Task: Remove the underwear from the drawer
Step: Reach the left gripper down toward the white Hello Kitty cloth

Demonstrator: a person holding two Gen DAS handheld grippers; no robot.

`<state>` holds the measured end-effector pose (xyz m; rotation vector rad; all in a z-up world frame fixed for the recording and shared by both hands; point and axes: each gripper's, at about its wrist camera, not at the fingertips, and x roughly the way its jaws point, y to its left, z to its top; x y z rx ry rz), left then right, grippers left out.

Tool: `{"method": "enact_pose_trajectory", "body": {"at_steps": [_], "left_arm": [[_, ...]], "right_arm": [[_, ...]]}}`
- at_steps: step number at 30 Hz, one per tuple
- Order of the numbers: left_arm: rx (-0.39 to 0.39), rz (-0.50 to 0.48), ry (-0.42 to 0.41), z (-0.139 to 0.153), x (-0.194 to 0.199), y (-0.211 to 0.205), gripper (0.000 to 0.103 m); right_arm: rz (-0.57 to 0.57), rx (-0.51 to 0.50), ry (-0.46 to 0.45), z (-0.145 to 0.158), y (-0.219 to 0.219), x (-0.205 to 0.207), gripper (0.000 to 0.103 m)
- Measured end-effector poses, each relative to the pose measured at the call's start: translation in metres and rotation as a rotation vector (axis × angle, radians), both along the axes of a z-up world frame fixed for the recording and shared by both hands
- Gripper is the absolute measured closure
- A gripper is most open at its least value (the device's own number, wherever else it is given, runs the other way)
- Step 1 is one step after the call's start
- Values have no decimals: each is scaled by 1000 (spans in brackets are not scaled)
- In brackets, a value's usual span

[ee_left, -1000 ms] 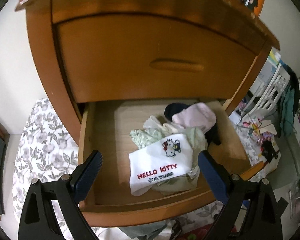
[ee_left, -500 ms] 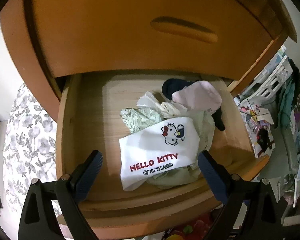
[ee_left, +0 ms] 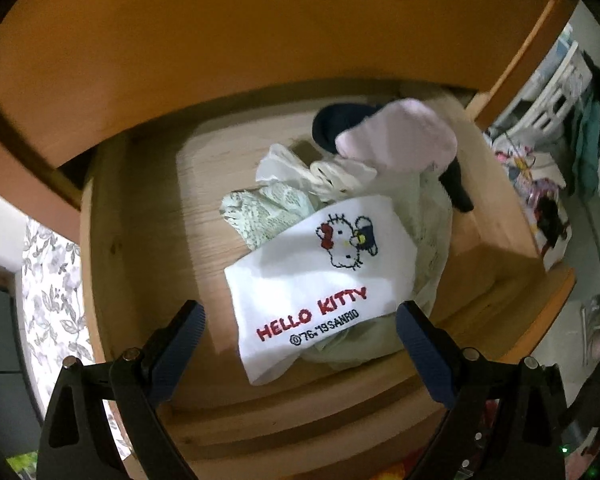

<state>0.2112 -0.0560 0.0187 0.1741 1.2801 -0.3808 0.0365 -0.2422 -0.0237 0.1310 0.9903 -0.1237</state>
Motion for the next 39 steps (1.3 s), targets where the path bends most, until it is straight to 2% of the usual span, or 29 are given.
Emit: {"method": "enact_pose_trajectory", "body": {"at_steps": [8, 14, 19, 25, 29, 30, 32, 33, 34, 39], "left_arm": [[64, -19, 39, -18, 7, -11, 7], [52, 49, 42, -23, 17, 5, 7], [-27, 67, 57, -19, 22, 10, 7], [-124, 57, 39, -5, 25, -6, 7], [-137, 59, 25, -4, 24, -19, 8], [-139, 61, 23, -5, 25, -21, 11], [-135, 62, 30, -11, 27, -23, 24], [-139, 67, 37, -13, 28, -23, 26], [-140, 70, 41, -17, 28, -31, 27], [-155, 60, 39, -18, 24, -22, 27]], "right_arm": [[1, -1, 9, -1, 0, 1, 0], [1, 2, 10, -2, 0, 1, 0], [1, 3, 13, -2, -1, 2, 0], [2, 2, 17, -3, 0, 2, 0], [2, 1, 17, -3, 0, 2, 0], [3, 1, 17, -3, 1, 2, 0], [2, 2, 16, -3, 0, 2, 0], [2, 2, 16, -3, 0, 2, 0], [2, 2, 17, -3, 0, 2, 0], [2, 3, 17, -3, 0, 2, 0]]}}
